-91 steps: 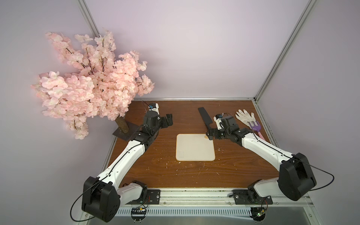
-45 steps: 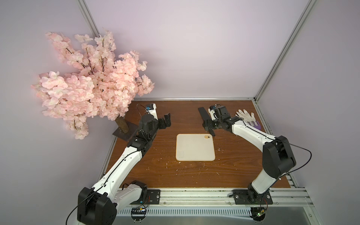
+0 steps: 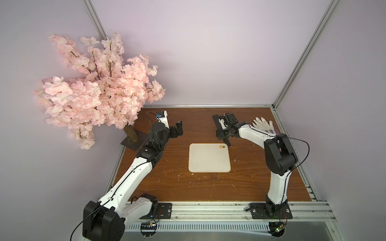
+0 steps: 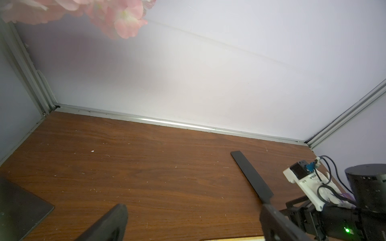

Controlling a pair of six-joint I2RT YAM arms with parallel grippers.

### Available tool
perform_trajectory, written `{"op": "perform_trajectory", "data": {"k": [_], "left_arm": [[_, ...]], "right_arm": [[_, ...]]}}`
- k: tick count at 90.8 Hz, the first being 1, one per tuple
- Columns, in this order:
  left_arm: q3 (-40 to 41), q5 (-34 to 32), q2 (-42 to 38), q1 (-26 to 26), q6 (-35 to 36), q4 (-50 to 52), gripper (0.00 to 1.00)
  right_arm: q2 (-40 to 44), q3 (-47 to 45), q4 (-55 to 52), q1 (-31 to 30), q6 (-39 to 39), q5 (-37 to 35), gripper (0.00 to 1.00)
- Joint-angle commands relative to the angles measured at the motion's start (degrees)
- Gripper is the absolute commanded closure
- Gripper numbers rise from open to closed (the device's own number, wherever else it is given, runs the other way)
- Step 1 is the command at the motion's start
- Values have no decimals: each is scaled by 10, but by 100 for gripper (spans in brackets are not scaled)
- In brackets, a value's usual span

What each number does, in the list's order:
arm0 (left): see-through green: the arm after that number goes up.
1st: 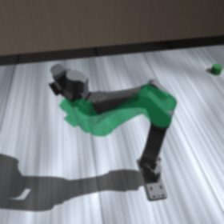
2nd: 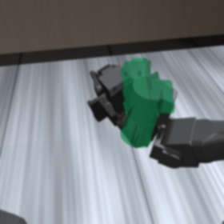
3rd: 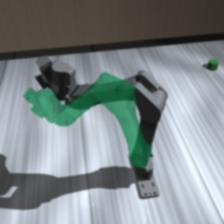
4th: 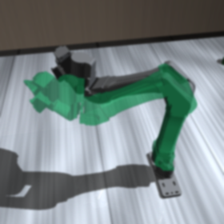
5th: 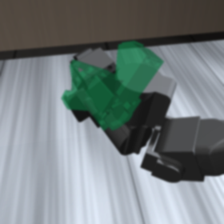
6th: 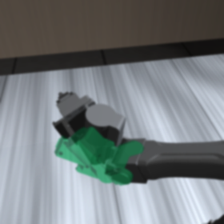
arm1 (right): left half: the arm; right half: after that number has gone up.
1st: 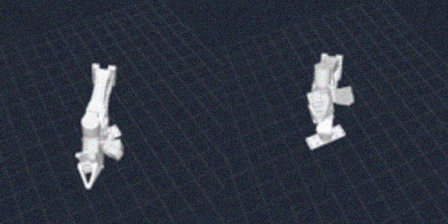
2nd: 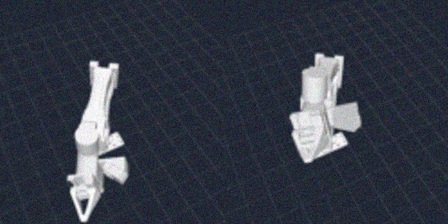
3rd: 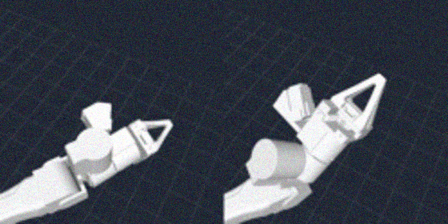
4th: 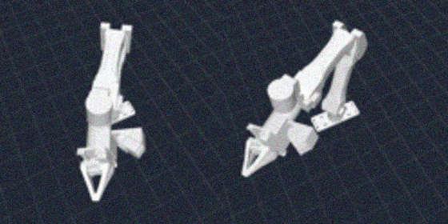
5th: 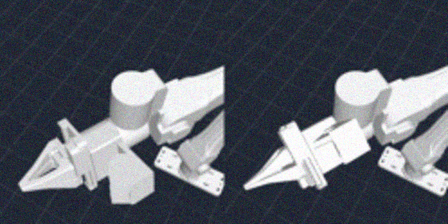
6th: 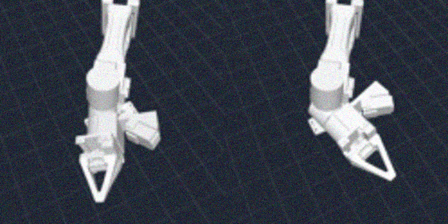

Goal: Align the knife with the edge of the cutting board
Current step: Pick up the knife at the center of the board.

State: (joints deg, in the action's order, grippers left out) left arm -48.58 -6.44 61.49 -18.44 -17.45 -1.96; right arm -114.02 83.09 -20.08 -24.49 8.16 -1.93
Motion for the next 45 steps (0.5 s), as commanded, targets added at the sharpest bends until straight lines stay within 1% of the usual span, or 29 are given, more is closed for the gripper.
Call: {"op": "perform_trajectory", "data": {"k": [1, 10, 26, 45], "left_arm": [[1, -8, 2, -5, 10, -2, 0], [1, -11, 4, -5, 11, -1, 0], [1, -15, 5, -5, 10, 1, 0], [2, -15, 9, -5, 10, 1, 0]], "right_arm": [[-18, 39, -18, 7, -30, -14, 18], [-36, 48, -22, 10, -36, -26, 21], [-39, 36, -12, 15, -37, -28, 29], [-42, 14, -3, 15, -34, -38, 32]]}}
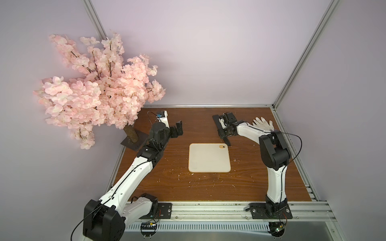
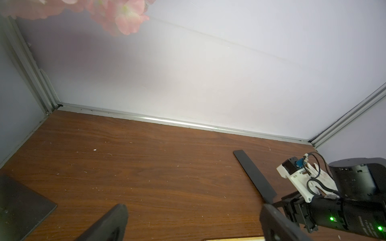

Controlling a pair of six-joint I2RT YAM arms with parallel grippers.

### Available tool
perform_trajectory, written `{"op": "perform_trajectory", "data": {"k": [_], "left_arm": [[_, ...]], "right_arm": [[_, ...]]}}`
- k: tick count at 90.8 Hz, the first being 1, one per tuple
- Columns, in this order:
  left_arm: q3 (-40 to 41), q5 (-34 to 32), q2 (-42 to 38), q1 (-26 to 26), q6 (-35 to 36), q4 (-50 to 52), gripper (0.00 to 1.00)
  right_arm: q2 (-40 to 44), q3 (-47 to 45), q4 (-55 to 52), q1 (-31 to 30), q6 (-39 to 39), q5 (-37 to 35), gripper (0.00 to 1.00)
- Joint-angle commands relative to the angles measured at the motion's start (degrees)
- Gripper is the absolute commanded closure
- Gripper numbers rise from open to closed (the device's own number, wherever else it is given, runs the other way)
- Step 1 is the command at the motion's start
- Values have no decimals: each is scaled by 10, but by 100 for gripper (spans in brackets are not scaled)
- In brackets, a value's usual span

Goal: Align the knife with the edge of the cutting board
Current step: Pick up the knife at the center of the board.

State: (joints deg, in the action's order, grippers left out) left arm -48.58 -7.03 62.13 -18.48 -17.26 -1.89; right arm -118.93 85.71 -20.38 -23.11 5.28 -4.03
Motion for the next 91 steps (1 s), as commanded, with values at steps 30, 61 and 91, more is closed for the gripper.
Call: {"op": "perform_trajectory", "data": {"k": [30, 61, 91], "left_arm": [[1, -10, 7, -5, 9, 0, 0], [1, -9, 10, -5, 9, 2, 0], [0, -10, 15, -5, 8, 4, 0]], "right_arm": [[7, -46, 21, 1, 10, -4, 41], [6, -86, 49, -1, 29, -12, 46], [10, -85, 47, -2, 28, -51, 57]]}}
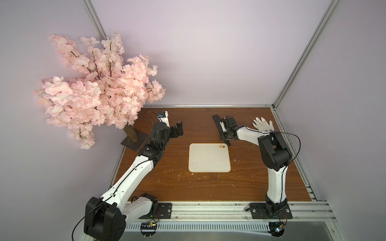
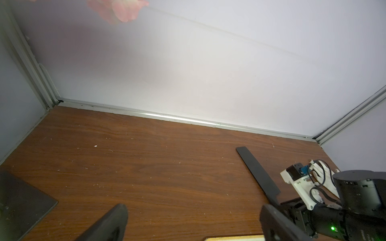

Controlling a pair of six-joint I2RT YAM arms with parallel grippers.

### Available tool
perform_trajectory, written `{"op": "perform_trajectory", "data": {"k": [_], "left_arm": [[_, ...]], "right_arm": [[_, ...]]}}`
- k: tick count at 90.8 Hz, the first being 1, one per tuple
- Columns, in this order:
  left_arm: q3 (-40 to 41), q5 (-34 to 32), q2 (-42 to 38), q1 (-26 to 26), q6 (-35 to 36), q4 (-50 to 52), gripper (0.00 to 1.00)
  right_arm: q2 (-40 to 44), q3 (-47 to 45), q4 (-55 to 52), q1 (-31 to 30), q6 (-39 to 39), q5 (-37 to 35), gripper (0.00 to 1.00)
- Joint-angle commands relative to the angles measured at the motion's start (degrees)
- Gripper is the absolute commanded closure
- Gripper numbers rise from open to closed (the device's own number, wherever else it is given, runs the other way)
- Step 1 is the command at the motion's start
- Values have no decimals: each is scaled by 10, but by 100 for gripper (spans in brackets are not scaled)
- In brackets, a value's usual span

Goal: Align the knife with the edge of the cutting board
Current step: Pick up the knife at the center of the board.

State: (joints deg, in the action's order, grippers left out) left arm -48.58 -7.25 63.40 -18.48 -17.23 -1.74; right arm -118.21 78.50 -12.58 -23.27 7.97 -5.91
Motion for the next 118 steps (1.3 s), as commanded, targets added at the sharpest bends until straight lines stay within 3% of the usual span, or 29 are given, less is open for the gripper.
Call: {"op": "perform_trajectory", "data": {"k": [1, 49, 118], "left_arm": [[0, -7, 3, -5, 8, 2, 0], [0, -12, 6, -5, 9, 3, 0], [-1, -10, 8, -7, 7, 5, 0]], "right_arm": [[4, -12, -31, 0, 1, -34, 57], [37, 15, -33, -1, 0, -64, 86], [153, -39, -64, -27, 48, -90, 91]]}}
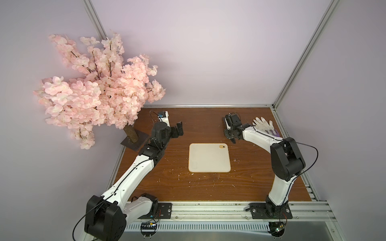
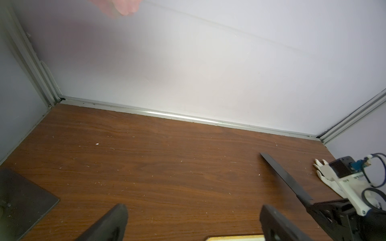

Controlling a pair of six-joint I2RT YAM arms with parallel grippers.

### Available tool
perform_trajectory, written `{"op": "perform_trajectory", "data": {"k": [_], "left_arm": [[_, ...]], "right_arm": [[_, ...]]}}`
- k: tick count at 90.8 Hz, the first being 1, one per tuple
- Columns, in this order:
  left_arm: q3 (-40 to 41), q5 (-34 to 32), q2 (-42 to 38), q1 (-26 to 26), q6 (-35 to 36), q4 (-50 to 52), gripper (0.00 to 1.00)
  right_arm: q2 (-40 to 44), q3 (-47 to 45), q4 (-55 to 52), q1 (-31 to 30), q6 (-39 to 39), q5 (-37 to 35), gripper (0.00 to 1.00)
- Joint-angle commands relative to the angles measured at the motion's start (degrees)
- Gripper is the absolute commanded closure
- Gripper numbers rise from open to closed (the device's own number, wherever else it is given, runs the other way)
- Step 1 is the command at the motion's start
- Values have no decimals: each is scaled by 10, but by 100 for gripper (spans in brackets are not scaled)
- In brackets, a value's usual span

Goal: Align the knife with the edge of the cutting board
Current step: Pick up the knife at the center of the board.

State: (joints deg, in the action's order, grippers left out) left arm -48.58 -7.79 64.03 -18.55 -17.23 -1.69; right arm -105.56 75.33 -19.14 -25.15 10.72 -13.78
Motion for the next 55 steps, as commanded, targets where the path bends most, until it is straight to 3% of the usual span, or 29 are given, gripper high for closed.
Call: {"op": "perform_trajectory", "data": {"k": [1, 55], "left_arm": [[-1, -5, 2, -7, 7, 5, 0], [-2, -8, 6, -13, 9, 7, 0]], "right_arm": [[26, -9, 2, -9, 20, -11, 91], [3, -74, 27, -54, 50, -20, 90]]}}
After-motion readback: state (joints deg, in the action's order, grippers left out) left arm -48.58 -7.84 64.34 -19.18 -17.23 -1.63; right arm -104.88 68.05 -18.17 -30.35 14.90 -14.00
